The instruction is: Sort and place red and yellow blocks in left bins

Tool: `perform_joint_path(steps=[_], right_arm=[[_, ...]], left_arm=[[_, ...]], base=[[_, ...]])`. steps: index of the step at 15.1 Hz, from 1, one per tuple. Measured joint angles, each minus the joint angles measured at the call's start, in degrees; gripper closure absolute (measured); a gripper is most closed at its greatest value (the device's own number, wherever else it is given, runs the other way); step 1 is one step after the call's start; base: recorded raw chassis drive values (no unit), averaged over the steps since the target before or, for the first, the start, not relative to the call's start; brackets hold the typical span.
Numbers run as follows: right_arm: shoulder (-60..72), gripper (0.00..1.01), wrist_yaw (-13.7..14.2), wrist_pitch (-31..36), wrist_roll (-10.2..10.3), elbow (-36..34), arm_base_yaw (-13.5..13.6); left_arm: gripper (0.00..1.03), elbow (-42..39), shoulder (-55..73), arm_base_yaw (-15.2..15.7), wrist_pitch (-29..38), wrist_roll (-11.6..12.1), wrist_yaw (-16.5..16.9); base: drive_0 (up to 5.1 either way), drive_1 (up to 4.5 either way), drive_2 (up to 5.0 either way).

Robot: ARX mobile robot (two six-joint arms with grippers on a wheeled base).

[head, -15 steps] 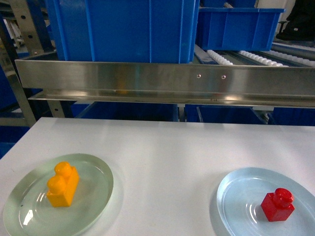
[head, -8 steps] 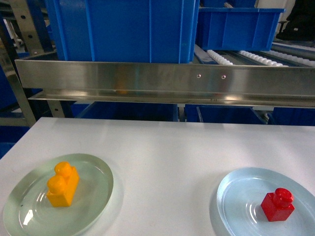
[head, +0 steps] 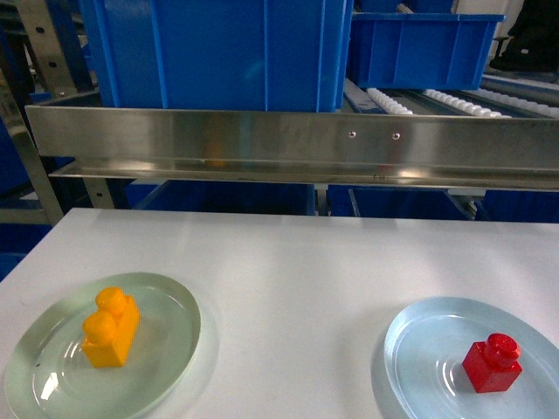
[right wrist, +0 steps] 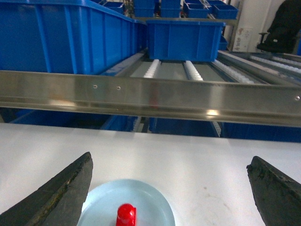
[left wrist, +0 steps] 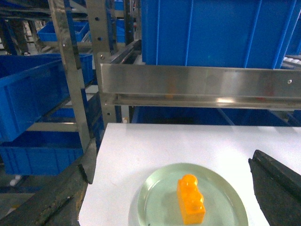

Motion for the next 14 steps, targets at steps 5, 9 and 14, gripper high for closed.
perform_joint_path(steps=[5, 9, 14], right_arm=[[28.9, 0.03, 0.8, 14.7, -5.1, 9.7, 5.5], [41.7, 0.03, -0.9, 15.0, -6.1, 15.1, 6.1], [60.8, 0.03, -1.0, 16.5, -7.5, 23.0, 8.7]], left_arm=[[0.05, 14.6, 36.3, 1.1, 15.0, -0.9, 4.4], [0.05, 21.4, 50.7, 0.6, 17.2, 0.1, 3.9], [0.05, 28.6, 70.1, -3.5, 17.4, 3.0, 1.2]], base=[[0.0, 0.00, 0.0], [0.0, 0.00, 0.0], [0.0, 0.00, 0.0]])
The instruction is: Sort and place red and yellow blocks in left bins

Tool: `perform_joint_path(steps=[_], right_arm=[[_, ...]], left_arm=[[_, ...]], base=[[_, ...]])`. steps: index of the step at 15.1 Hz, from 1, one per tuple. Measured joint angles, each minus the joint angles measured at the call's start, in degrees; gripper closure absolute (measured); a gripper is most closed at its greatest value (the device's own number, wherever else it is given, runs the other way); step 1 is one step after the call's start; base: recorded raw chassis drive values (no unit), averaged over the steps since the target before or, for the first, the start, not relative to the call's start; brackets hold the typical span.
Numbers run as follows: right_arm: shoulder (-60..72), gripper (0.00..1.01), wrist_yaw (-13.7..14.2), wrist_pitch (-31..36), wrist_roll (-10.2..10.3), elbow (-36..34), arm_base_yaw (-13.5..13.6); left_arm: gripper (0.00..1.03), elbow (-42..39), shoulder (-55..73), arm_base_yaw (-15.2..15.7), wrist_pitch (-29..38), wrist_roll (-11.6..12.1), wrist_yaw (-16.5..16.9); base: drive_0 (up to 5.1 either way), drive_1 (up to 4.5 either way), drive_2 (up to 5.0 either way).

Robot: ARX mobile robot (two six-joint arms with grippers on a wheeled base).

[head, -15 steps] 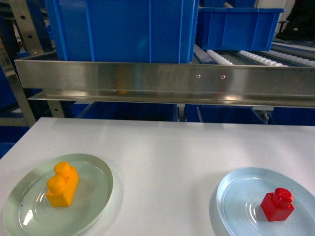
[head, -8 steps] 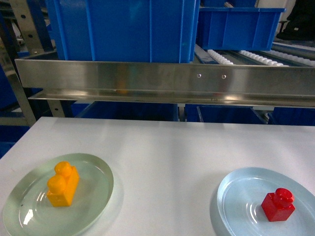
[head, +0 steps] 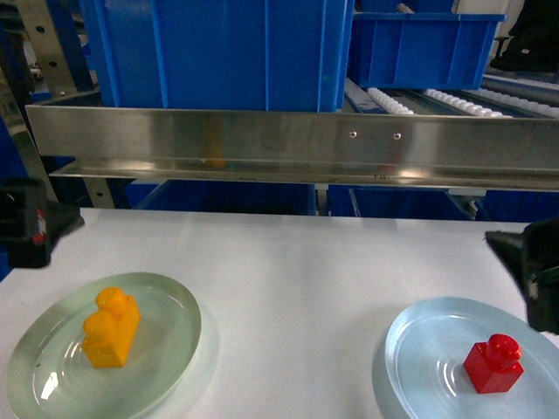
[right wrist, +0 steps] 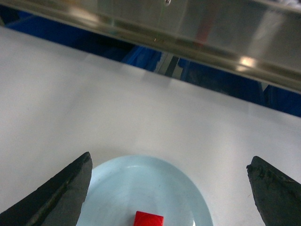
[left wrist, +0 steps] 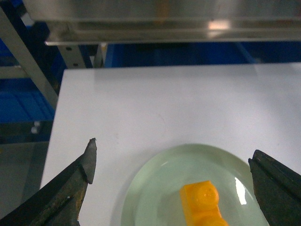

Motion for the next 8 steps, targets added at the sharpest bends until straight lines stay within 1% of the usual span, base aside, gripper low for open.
perform_joint_path(steps=[1, 3, 4, 5, 8], right_arm=[[3.4, 0.03, 0.8, 1.0, 0.0, 0.7, 1.2], [8.4, 0.03, 2.2, 2.5, -0.3, 1.4, 3.5], [9.6, 0.03, 2.5, 2.7, -0.3, 1.4, 4.1], [10.5, 0.03, 2.5, 3.1, -0.3, 1.4, 4.8], [11.1, 0.03, 3.1, 5.1, -0.1, 1.2, 5.0]], left_arm=[[0.05, 0.0, 3.8, -0.3, 1.6, 0.6, -0.7], [0.05, -0.7, 9.0, -0.9, 2.6, 0.5, -0.8], [0.05, -1.2, 10.1, -1.3, 3.3, 0.5, -1.8], [0.05, -2.1, 10.6, -1.6, 5.0, 0.5, -1.9], [0.05, -2.2, 10.4, -2.3, 5.6, 0.5, -1.9]], base=[[0.0, 0.00, 0.0], [0.0, 0.00, 0.0], [0.0, 0.00, 0.0], [0.0, 0.00, 0.0], [0.0, 0.00, 0.0]])
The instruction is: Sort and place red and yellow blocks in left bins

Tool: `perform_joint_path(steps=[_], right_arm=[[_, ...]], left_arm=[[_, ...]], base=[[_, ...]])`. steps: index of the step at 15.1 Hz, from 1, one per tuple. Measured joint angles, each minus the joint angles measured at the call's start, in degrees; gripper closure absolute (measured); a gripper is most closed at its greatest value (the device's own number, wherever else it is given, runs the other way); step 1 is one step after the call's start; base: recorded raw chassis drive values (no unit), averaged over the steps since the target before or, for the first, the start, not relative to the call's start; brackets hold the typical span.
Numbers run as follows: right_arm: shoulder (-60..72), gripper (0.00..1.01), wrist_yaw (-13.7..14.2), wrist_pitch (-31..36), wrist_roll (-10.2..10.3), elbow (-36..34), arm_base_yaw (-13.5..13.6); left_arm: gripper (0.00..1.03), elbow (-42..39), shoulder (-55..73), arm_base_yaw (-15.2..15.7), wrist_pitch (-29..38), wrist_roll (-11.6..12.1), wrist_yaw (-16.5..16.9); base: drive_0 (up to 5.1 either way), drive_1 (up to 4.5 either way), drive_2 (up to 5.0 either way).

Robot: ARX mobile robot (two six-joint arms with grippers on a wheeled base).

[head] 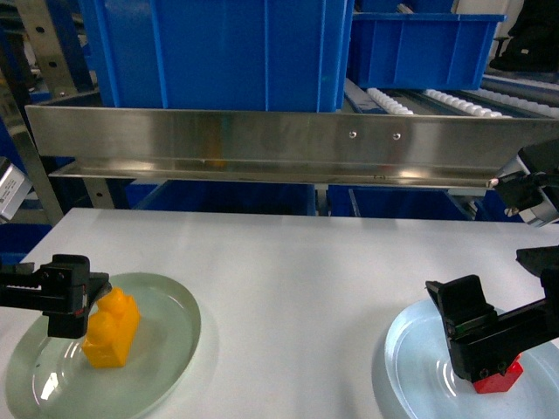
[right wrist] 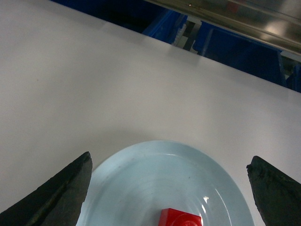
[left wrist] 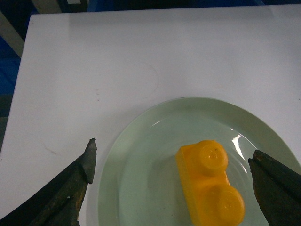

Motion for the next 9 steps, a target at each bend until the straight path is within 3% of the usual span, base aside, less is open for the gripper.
perform_joint_path(steps=[4, 7, 9], right_arm=[[7.2, 0.03, -1.5, -1.5, 0.3, 0.2, -4.7], [9.3, 0.03, -3.9, -4.0, 3.4, 1.8, -7.1], [9.7, 0.03, -4.2, -3.7, 4.9, 2.3, -7.1]], left_arm=[[0.05, 0.0, 0.0, 0.0, -0.1, 0.0, 0.0], [0.05, 0.0, 0.0, -0.1, -0.1, 0.0, 0.0], [0.05, 0.0, 0.0, 0.0, 0.0, 0.0, 0.0]], base=[[0.0, 0.00, 0.0], [0.0, 0.00, 0.0], [0.0, 0.00, 0.0]])
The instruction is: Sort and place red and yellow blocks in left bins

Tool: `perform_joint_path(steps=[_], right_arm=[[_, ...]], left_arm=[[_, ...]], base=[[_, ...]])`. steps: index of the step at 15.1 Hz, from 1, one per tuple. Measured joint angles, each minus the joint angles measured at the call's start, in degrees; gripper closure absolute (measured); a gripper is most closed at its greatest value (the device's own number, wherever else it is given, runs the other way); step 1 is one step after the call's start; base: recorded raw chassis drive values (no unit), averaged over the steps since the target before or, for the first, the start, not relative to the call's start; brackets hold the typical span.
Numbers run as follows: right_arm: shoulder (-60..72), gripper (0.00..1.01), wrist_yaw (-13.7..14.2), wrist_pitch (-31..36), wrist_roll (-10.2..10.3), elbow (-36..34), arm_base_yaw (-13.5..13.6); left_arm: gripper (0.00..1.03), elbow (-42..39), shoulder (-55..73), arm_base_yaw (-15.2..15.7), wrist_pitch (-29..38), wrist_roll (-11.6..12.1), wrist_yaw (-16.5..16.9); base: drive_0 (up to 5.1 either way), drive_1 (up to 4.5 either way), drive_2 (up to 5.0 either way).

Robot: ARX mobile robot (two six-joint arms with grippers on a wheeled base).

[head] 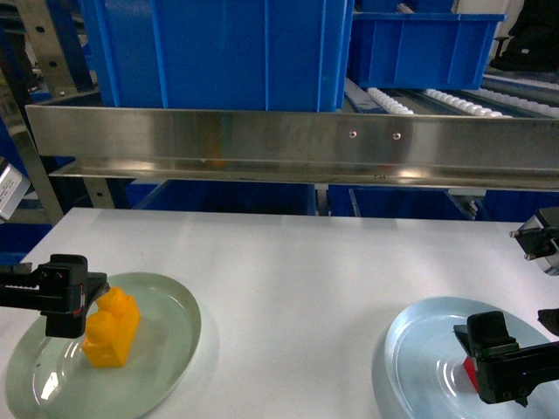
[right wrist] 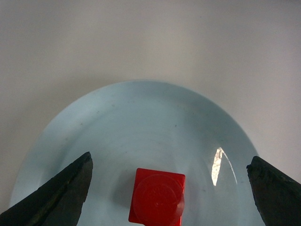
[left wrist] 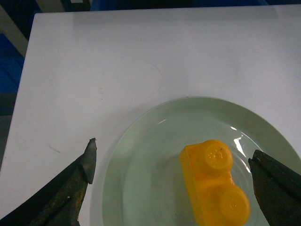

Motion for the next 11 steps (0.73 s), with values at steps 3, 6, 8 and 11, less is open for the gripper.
perform_joint_path(steps=[3, 6, 8, 11], right_arm=[[1.4, 0.03, -0.2, 0.2, 1.7, -0.3, 0.8], [3.5, 0.03, -0.7, 2.7, 4.1, -1.0, 0.7], [6.2, 0.03, -1.5, 4.0, 5.0, -1.9, 0.2], [9.5, 0.03, -2.8, 8.3, 6.1, -2.6, -2.7]], left_arm=[[0.05, 0.0, 0.0, 0.0, 0.0, 0.0, 0.0], [0.05, 0.0, 0.0, 0.0, 0.0, 0.0, 0.0], [0.05, 0.0, 0.0, 0.0, 0.0, 0.0, 0.0], [0.05, 0.0, 0.0, 0.0, 0.0, 0.0, 0.0]], base=[[0.0, 0.00, 0.0], [0.0, 0.00, 0.0], [0.0, 0.00, 0.0], [0.0, 0.00, 0.0]])
